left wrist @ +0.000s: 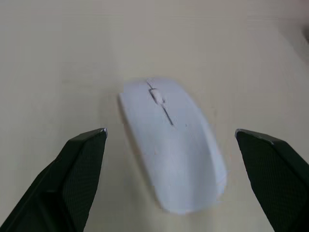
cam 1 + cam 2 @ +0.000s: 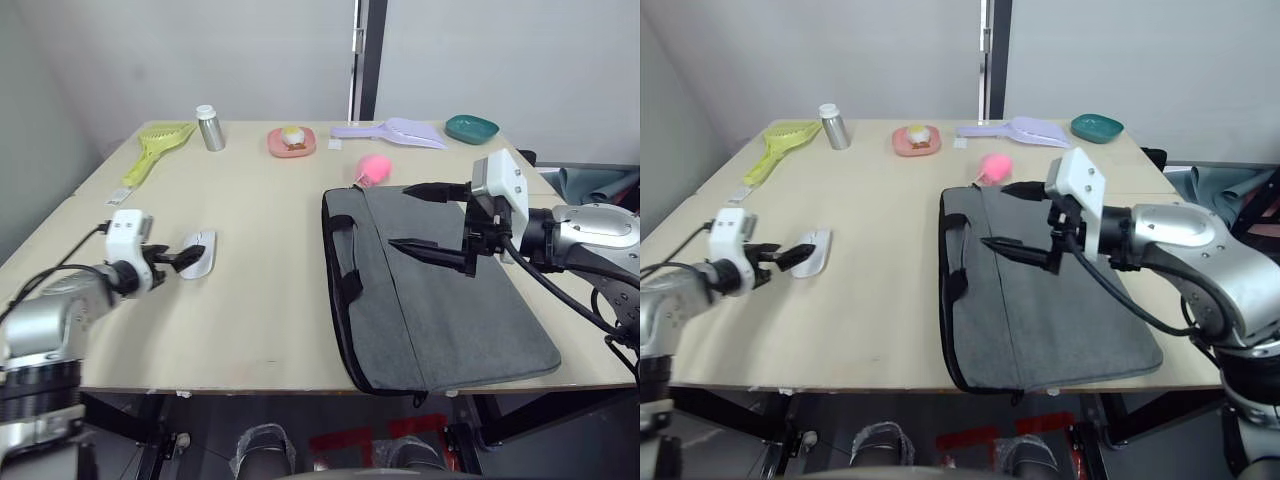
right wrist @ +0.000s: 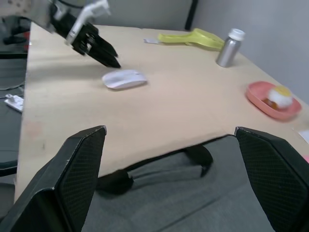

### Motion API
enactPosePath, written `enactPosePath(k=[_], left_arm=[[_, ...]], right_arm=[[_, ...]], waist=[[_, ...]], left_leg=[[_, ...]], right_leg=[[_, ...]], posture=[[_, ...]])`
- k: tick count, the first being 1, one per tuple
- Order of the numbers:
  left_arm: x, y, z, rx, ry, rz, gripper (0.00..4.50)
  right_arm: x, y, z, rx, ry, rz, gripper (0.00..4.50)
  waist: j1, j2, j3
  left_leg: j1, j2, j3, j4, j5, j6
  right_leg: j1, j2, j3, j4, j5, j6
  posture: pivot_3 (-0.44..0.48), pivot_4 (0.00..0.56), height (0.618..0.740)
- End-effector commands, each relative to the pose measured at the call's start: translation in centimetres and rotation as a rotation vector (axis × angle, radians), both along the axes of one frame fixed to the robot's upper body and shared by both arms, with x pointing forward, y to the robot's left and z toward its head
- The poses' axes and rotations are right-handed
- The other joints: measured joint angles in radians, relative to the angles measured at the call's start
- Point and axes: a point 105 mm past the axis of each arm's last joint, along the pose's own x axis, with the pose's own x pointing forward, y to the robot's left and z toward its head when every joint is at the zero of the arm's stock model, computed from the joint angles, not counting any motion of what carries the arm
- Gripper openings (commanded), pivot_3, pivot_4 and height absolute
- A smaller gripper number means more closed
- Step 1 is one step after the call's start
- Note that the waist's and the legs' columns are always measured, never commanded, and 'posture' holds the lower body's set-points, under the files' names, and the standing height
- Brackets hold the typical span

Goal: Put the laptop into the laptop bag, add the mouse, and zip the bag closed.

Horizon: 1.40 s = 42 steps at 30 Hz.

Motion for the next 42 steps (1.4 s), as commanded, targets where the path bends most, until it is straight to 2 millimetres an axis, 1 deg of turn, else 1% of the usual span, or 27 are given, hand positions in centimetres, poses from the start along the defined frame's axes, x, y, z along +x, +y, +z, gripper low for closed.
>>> enactPosePath(k=[1, 4, 6, 8, 11, 15, 17, 21, 23, 27, 28, 32, 35, 40, 42], left_arm=[[0.2, -0.8, 1.7, 0.073, -0.042, 0.062, 4.50], [0.3, -0.2, 1.5, 0.112, -0.040, 0.177, 4.50], [0.5, -0.7, 1.4, 0.129, -0.039, 0.242, 4.50], [0.8, -1.3, 1.1, 0.120, -0.036, 0.274, 4.50], [0.9, -0.8, 0.4, 0.112, -0.010, 0.347, 4.50], [1.4, -0.3, -0.1, 0.127, 0.000, 0.384, 4.50], [1.9, -0.3, -0.4, 0.117, 0.005, 0.376, 4.50], [2.7, -0.5, -1.5, 0.108, 0.036, 0.354, 4.50], [3.1, -0.9, -2.6, 0.104, 0.064, 0.329, 4.50], [3.9, -1.7, -3.2, 0.093, 0.070, 0.282, 4.50], [4.0, -1.8, -3.3, 0.092, 0.070, 0.275, 4.50], [3.7, -1.5, -5.2, 0.115, 0.128, 0.285, 4.50], [3.7, -1.6, -5.3, 0.122, 0.126, 0.276, 4.50], [3.9, -1.4, -5.4, 0.137, 0.117, 0.274, 4.50], [4.1, -1.4, -4.9, 0.122, 0.090, 0.271, 3.98]], right_arm=[[-0.9, 0.9, 0.8, -0.001, -0.045, 0.053, 4.48], [-0.9, 1.1, 0.7, -0.005, -0.045, 0.056, 4.48], [-1.0, 1.0, 0.4, -0.012, -0.045, 0.052, 4.48], [-1.1, 0.9, 0.3, -0.017, -0.048, 0.047, 4.48], [-1.2, 0.8, 0.6, -0.005, -0.056, 0.039, 4.48], [-1.5, 0.8, 0.7, -0.010, -0.065, 0.034, 4.48], [-1.9, 0.9, 0.7, -0.013, -0.068, 0.038, 4.48], [-2.1, 1.1, 0.8, -0.014, -0.070, 0.038, 4.48], [-2.1, 1.0, 0.9, -0.017, -0.076, 0.029, 4.48], [-2.2, 1.0, 1.2, -0.018, -0.086, 0.026, 4.48], [-2.2, 1.0, 1.3, -0.019, -0.087, 0.025, 4.48], [-2.3, 0.8, 1.4, -0.024, -0.091, 0.012, 4.48], [-2.4, 0.7, 1.4, -0.024, -0.092, 0.004, 4.48], [-2.5, 0.7, 1.4, -0.022, -0.092, -0.004, 4.48], [-2.5, 0.6, 1.4, -0.025, -0.092, -0.006, 4.50]], waist=[[0.000, 0.000, 0.000], [-0.001, 0.000, 0.000], [-0.002, 0.000, 0.000], [-0.001, 0.000, 0.000], [-0.001, 0.000, 0.000], [-0.003, 0.000, 0.000], [-0.001, 0.000, 0.000], [-0.001, 0.000, 0.000], [-0.001, 0.000, 0.000], [-0.002, 0.000, 0.000], [-0.001, 0.001, 0.000], [0.005, 0.004, -0.002], [0.003, 0.004, -0.002], [0.002, 0.005, -0.003], [0.002, 0.006, -0.003]], left_leg=[[0.000, 0.000, -0.001, 0.000, 0.000, 0.000], [0.001, 0.000, -0.001, 0.000, 0.000, 0.000], [0.001, 0.000, 0.000, 0.001, 0.000, 0.000], [0.001, 0.000, -0.001, 0.002, 0.000, 0.000], [0.001, 0.000, -0.001, 0.002, 0.000, 0.000], [0.001, 0.000, -0.001, 0.002, 0.000, 0.000], [0.001, 0.000, -0.001, 0.001, 0.000, 0.000], [0.001, 0.000, -0.001, 0.001, 0.000, 0.000], [0.001, -0.001, -0.001, 0.001, 0.000, 0.000], [0.001, 0.000, -0.001, 0.001, 0.000, 0.000], [0.001, 0.000, -0.001, 0.000, 0.000, 0.000], [0.002, -0.001, -0.001, -0.001, 0.000, 0.000], [0.007, -0.001, -0.001, -0.002, 0.000, 0.000], [0.007, -0.002, -0.001, -0.006, 0.000, 0.000], [0.007, -0.002, -0.001, -0.007, 0.000, 0.000]], right_leg=[[0.000, 0.000, -0.001, 0.000, 0.000, 0.000], [0.000, 0.000, 0.000, 0.001, 0.000, 0.000], [0.001, 0.000, 0.000, 0.001, 0.000, 0.000], [0.001, 0.000, 0.000, 0.001, 0.000, 0.000], [0.002, 0.000, 0.000, 0.001, 0.000, 0.000], [0.002, 0.000, 0.000, 0.000, 0.000, 0.000], [0.001, 0.000, -0.001, 0.000, 0.000, 0.001], [0.002, 0.000, 0.000, -0.001, 0.000, 0.001], [0.002, 0.000, 0.000, -0.001, 0.000, 0.001], [0.001, 0.000, 0.000, -0.001, 0.000, 0.001], [0.002, 0.000, 0.000, -0.001, 0.000, 0.001], [0.002, 0.000, 0.000, -0.001, 0.000, 0.001], [0.005, 0.000, 0.001, -0.001, -0.001, 0.002], [0.005, 0.000, 0.000, -0.001, -0.001, 0.004], [0.004, 0.000, 0.000, -0.001, -0.002, 0.004]], posture=[[0.000, 0.150, 0.740], [0.000, 0.150, 0.740], [0.000, 0.150, 0.740], [0.000, 0.150, 0.740], [0.000, 0.150, 0.740], [0.000, 0.150, 0.740], [0.000, 0.150, 0.740], [0.000, 0.150, 0.740], [0.000, 0.150, 0.740], [0.000, 0.150, 0.740], [0.000, 0.150, 0.740], [0.000, 0.150, 0.740], [0.000, 0.150, 0.740], [0.000, 0.150, 0.740], [0.000, 0.150, 0.740]])
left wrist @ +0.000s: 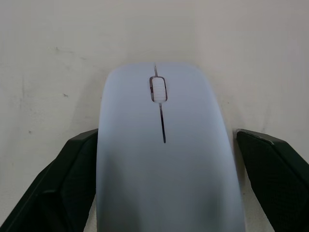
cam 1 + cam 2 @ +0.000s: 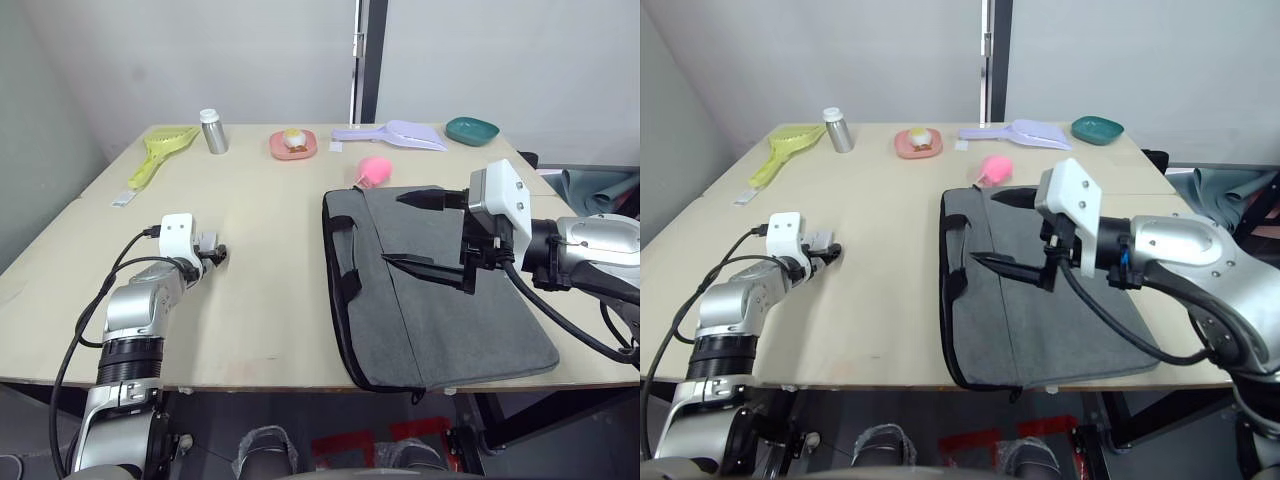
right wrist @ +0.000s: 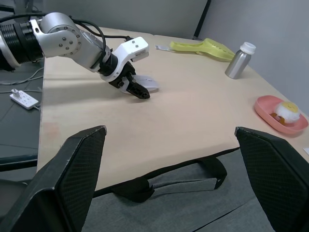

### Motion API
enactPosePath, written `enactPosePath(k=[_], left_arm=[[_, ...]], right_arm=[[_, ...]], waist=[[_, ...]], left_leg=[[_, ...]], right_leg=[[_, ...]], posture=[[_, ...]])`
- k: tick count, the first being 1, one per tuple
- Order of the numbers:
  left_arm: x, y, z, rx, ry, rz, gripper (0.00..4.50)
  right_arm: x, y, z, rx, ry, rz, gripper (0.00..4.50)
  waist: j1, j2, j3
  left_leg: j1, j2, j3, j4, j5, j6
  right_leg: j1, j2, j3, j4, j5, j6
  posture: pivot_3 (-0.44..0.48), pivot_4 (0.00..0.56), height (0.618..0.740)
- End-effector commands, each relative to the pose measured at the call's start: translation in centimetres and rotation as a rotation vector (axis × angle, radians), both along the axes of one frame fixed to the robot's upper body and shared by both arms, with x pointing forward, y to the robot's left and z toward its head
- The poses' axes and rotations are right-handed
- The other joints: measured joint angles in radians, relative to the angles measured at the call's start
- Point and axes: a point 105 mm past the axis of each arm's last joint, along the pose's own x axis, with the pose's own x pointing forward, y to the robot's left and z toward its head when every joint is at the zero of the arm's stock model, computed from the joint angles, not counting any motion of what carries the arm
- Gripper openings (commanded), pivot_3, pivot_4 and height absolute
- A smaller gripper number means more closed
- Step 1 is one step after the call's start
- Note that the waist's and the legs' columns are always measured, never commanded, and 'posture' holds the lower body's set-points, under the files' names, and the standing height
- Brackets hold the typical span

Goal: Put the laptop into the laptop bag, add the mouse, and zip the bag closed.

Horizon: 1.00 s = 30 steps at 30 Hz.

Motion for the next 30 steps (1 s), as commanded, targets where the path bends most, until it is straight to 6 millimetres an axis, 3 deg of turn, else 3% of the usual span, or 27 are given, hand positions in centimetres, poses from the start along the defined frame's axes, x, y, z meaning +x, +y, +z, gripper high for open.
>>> enactPosePath(k=[1, 3, 7, 10, 13, 17, 21, 26, 30], left_arm=[[-0.2, 0.7, -0.6, -0.005, 0.014, 0.008, 3.71], [-0.2, 1.6, -0.1, -0.001, 0.006, 0.015, 2.95], [-0.3, 3.0, 1.1, 0.018, 0.004, -0.029, 2.87], [-0.3, 3.0, 2.5, 0.035, -0.023, -0.180, 2.87], [-1.1, 1.5, 4.4, 0.086, -0.086, -0.481, 2.87], [-3.1, 1.1, 5.3, 0.208, -0.096, -0.818, 2.87], [-5.3, -0.7, 7.6, 0.154, -0.146, -1.173, 2.87], [-6.3, -3.1, 7.2, 0.202, -0.070, -1.461, 2.87], [-6.7, -4.7, 6.7, 0.242, -0.050, -1.575, 2.87]], right_arm=[[-0.3, -0.4, 0.9, -0.002, -0.049, -0.015, 4.50], [-0.2, -0.5, 0.9, -0.003, -0.044, -0.017, 4.50], [-0.1, -0.9, 0.6, -0.004, -0.020, -0.034, 4.50], [0.5, -1.4, 0.3, 0.013, 0.024, -0.084, 4.50], [1.7, -1.4, -0.1, 0.086, 0.136, -0.161, 4.50], [3.3, -0.4, -1.5, 0.172, 0.318, -0.265, 4.50], [4.3, 2.4, -4.5, 0.184, 0.464, -0.366, 4.50], [4.9, 4.6, -7.5, 0.137, 0.557, -0.464, 4.50], [5.7, 4.8, -9.0, 0.130, 0.606, -0.538, 4.50]], waist=[[0.000, 0.000, 0.000], [0.001, 0.000, 0.000], [-0.003, 0.000, 0.001], [-0.010, 0.001, 0.001], [-0.008, 0.000, 0.001], [-0.005, -0.001, 0.002], [-0.003, 0.000, 0.002], [0.009, 0.000, 0.002], [0.004, 0.000, 0.002]], left_leg=[[0.000, 0.000, 0.000, 0.000, 0.000, 0.000], [0.000, 0.000, 0.000, -0.001, 0.000, 0.000], [-0.001, 0.000, 0.000, -0.002, 0.000, 0.000], [-0.003, 0.000, 0.001, -0.003, 0.000, -0.001], [-0.009, 0.000, 0.000, -0.004, 0.000, -0.003], [-0.019, 0.000, 0.001, -0.010, 0.004, -0.009], [-0.016, 0.001, 0.001, -0.017, 0.004, -0.012], [-0.015, 0.000, 0.001, -0.017, 0.004, -0.014], [-0.015, 0.000, 0.002, -0.017, 0.004, -0.014]], right_leg=[[0.000, 0.000, 0.000, 0.000, -0.001, 0.002], [-0.001, 0.000, 0.000, -0.001, -0.003, 0.006], [-0.001, 0.000, 0.000, -0.003, -0.003, 0.005], [-0.004, 0.001, 0.001, -0.006, -0.001, 0.002], [-0.007, 0.001, 0.000, -0.011, -0.001, 0.001], [-0.015, 0.002, -0.001, -0.015, 0.000, -0.001], [-0.016, 0.003, -0.003, -0.015, -0.001, -0.003], [-0.015, 0.002, -0.003, -0.014, -0.002, -0.004], [-0.016, 0.002, -0.002, -0.013, -0.001, -0.003]], posture=[[0.000, 0.150, 0.740], [0.000, 0.150, 0.740], [0.000, 0.150, 0.740], [0.000, 0.150, 0.740], [0.000, 0.150, 0.740], [0.000, 0.150, 0.740], [0.000, 0.150, 0.740], [0.000, 0.150, 0.740], [0.000, 0.150, 0.740]])
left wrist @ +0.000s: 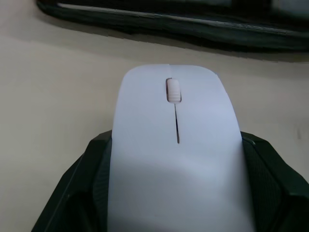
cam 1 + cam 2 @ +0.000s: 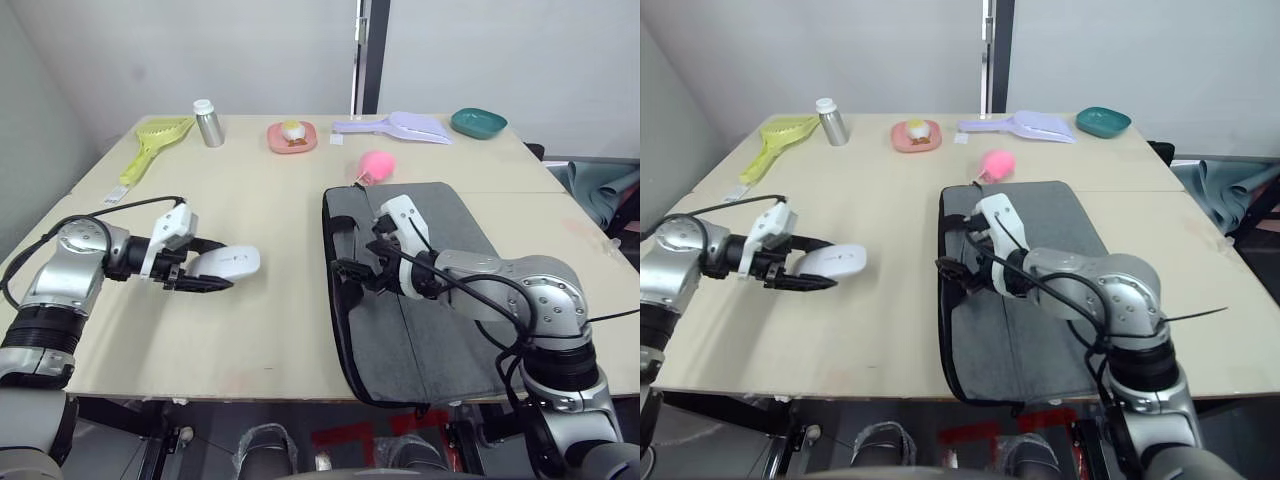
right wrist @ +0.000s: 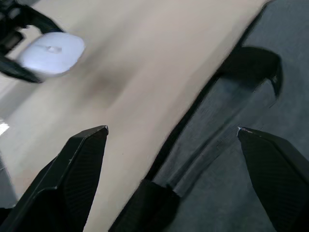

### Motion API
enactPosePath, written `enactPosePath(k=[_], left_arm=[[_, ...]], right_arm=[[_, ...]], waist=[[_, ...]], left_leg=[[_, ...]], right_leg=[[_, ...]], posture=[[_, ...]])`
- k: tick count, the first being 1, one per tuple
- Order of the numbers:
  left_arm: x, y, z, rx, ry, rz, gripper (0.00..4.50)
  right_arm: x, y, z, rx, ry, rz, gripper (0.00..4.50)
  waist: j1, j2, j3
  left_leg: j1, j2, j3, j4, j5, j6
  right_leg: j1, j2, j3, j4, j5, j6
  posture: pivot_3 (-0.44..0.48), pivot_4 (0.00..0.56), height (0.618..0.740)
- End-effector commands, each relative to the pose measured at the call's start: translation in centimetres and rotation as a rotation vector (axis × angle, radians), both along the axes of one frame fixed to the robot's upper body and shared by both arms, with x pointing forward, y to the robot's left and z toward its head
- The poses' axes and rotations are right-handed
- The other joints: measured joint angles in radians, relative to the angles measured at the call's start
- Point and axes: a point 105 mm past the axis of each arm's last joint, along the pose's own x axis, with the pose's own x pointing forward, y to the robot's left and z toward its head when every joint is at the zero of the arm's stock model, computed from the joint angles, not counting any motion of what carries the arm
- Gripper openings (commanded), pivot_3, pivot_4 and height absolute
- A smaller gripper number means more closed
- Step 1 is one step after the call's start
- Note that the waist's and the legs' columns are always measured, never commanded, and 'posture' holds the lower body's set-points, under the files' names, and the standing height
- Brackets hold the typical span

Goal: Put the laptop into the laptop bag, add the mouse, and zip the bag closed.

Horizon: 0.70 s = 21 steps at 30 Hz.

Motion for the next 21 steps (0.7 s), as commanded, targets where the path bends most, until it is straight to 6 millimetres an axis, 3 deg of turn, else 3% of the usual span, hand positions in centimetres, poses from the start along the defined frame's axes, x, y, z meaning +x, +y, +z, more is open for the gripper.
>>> enactPosePath(k=[1, 4, 14, 18, 21], left_arm=[[-0.4, -1.3, 0.4, 0.042, -0.032, -0.129, 2.87], [-0.4, -2.0, 0.2, 0.034, -0.039, -0.160, 2.87], [0.0, -2.4, 0.9, 0.003, -0.079, -0.171, 2.87], [0.3, -2.5, 0.8, -0.014, -0.101, -0.157, 2.87], [0.3, -2.7, 0.5, -0.024, -0.107, -0.153, 2.87]], right_arm=[[1.1, -0.2, -0.7, -0.019, 0.016, -0.083, 4.50], [1.4, -0.1, -1.7, -0.037, 0.037, -0.102, 4.50], [1.6, 0.1, -2.8, -0.111, 0.006, -0.073, 1.27], [1.3, 1.0, 0.2, 0.053, -0.048, -0.010, 0.02], [1.2, 1.3, 2.1, 0.162, -0.074, 0.014, 0.02]], waist=[[-0.003, 0.000, 0.000], [-0.004, 0.000, 0.000], [-0.004, 0.000, 0.000], [-0.005, 0.000, 0.000], [-0.005, 0.000, 0.000]], left_leg=[[0.000, 0.000, 0.000, 0.000, 0.000, -0.001], [0.000, 0.001, -0.001, 0.000, 0.001, -0.002], [0.000, 0.001, -0.001, 0.002, 0.001, -0.002], [0.001, 0.001, -0.001, 0.003, 0.001, -0.002], [0.001, 0.001, -0.001, 0.005, 0.001, -0.002]], right_leg=[[0.000, 0.000, 0.000, 0.000, 0.000, 0.000], [0.000, 0.001, 0.000, 0.001, 0.000, 0.000], [0.000, 0.001, 0.000, 0.003, 0.001, 0.002], [0.000, 0.001, 0.001, 0.005, 0.001, 0.001], [0.000, 0.001, 0.001, 0.007, 0.000, 0.001]], posture=[[0.000, 0.150, 0.740], [0.000, 0.150, 0.740], [0.000, 0.150, 0.740], [0.000, 0.150, 0.740], [0.000, 0.150, 0.740]])
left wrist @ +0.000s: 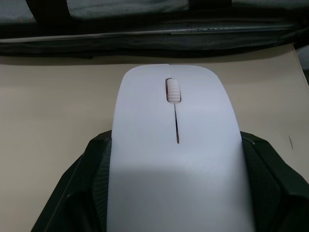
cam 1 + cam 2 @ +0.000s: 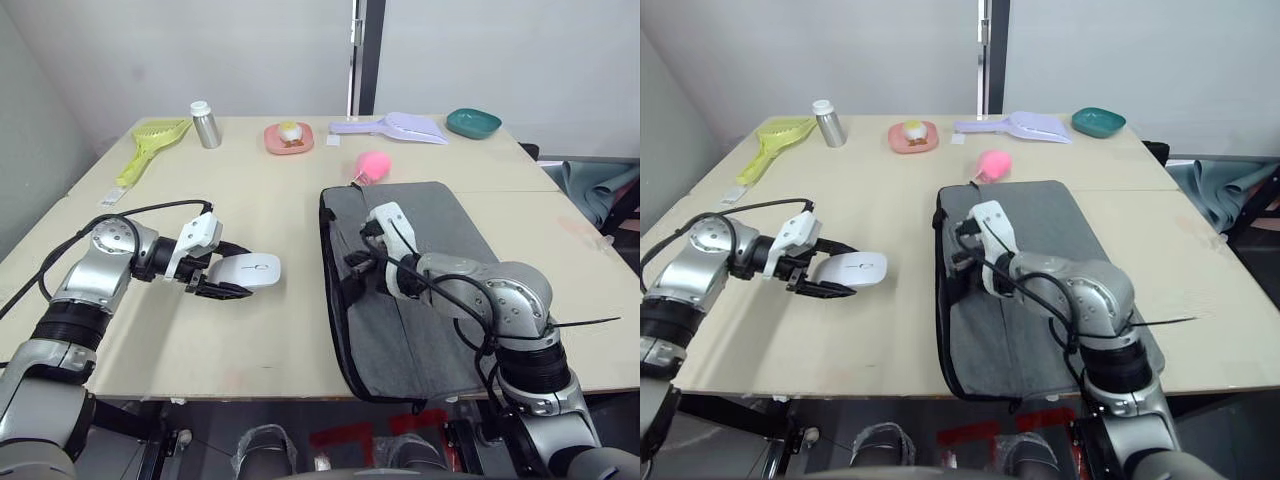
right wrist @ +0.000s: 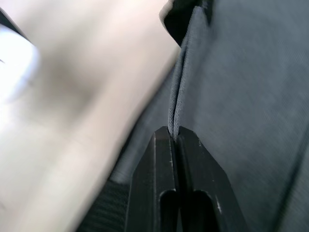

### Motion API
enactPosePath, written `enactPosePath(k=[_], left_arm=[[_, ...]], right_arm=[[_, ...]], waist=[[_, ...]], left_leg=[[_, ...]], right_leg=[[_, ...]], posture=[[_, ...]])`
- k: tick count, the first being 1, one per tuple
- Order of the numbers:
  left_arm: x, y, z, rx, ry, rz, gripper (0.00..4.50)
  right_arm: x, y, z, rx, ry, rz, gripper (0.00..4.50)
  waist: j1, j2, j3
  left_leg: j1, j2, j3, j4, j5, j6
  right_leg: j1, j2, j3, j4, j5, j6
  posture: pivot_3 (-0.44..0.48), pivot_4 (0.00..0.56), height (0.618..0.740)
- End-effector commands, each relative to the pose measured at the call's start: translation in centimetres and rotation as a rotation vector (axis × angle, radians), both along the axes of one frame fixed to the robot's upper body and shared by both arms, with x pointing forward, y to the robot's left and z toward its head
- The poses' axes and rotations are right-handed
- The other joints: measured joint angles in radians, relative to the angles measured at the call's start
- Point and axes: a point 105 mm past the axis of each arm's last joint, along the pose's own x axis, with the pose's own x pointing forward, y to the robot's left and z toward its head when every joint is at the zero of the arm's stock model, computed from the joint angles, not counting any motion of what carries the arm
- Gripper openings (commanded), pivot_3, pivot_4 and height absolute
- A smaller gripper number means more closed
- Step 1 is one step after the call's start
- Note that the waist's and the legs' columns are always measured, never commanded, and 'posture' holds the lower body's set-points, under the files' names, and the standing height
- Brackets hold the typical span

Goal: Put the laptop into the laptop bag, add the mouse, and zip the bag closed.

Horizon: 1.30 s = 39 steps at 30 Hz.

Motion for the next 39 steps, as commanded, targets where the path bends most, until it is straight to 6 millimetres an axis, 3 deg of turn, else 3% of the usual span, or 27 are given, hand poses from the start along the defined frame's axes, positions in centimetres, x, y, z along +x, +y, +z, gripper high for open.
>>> enactPosePath(k=[1, 6, 9, 13, 18, 22, 31, 39], left_arm=[[0.0, 0.0, 0.8, -0.027, -0.044, -0.018, 2.87], [0.1, -0.9, 0.1, -0.055, -0.037, -0.022, 2.87], [0.6, -2.1, -0.1, -0.082, -0.050, -0.021, 2.87], [1.2, -3.5, -0.6, -0.110, -0.066, -0.016, 2.87], [2.8, -7.3, -1.5, -0.160, -0.071, 0.008, 2.87], [3.7, -9.8, -2.0, -0.173, -0.068, 0.019, 2.87], [4.9, -14.3, -2.5, -0.171, -0.091, 0.005, 2.87], [5.0, -18.6, -2.7, -0.180, -0.117, -0.020, 2.87]], right_arm=[[-0.3, 0.5, 4.5, 0.161, -0.125, 0.050, 0.02], [-1.6, 0.5, 8.8, 0.288, -0.243, 0.142, 0.02], [-2.5, 0.0, 9.9, 0.294, -0.291, 0.195, 0.02], [-2.7, -0.6, 10.0, 0.261, -0.316, 0.215, 0.02], [-2.1, -2.2, 12.1, 0.293, -0.401, 0.179, 0.02], [-2.7, -2.4, 14.3, 0.368, -0.471, 0.207, 0.02], [-3.6, -2.4, 15.1, 0.420, -0.503, 0.248, 0.02], [-3.3, -1.8, 14.0, 0.394, -0.465, 0.252, 0.02]], waist=[[0.000, 0.000, 0.000], [0.001, 0.000, 0.000], [0.006, 0.000, 0.000], [0.007, 0.000, 0.000], [0.011, 0.000, 0.000], [0.008, -0.001, 0.000], [0.012, -0.001, 0.001], [0.017, -0.001, 0.001]], left_leg=[[0.000, 0.000, 0.000, 0.001, 0.000, 0.000], [0.000, 0.000, 0.000, 0.003, 0.000, 0.000], [0.000, 0.000, -0.001, 0.004, 0.000, 0.000], [0.000, 0.000, -0.001, 0.006, 0.000, 0.001], [-0.001, 0.000, -0.001, 0.010, 0.000, 0.001], [-0.002, 0.000, -0.002, 0.012, 0.000, 0.002], [-0.003, 0.000, -0.002, 0.012, 0.001, 0.004], [-0.003, -0.001, -0.001, 0.013, 0.000, 0.006]], right_leg=[[0.000, 0.000, 0.000, 0.001, 0.000, 0.000], [0.000, 0.000, 0.000, 0.003, 0.000, 0.000], [0.000, 0.000, 0.000, 0.004, 0.000, 0.000], [0.000, 0.000, 0.001, 0.005, 0.000, 0.000], [0.001, -0.001, 0.001, 0.007, 0.000, 0.000], [0.000, -0.001, 0.001, 0.008, 0.001, 0.000], [0.000, -0.001, 0.001, 0.008, 0.001, 0.000], [0.001, -0.002, 0.002, 0.008, 0.001, -0.001]], posture=[[0.000, 0.150, 0.740], [0.000, 0.150, 0.740], [0.000, 0.150, 0.740], [0.000, 0.150, 0.740], [0.000, 0.150, 0.740], [0.000, 0.150, 0.740], [0.000, 0.150, 0.740], [0.000, 0.150, 0.740]])
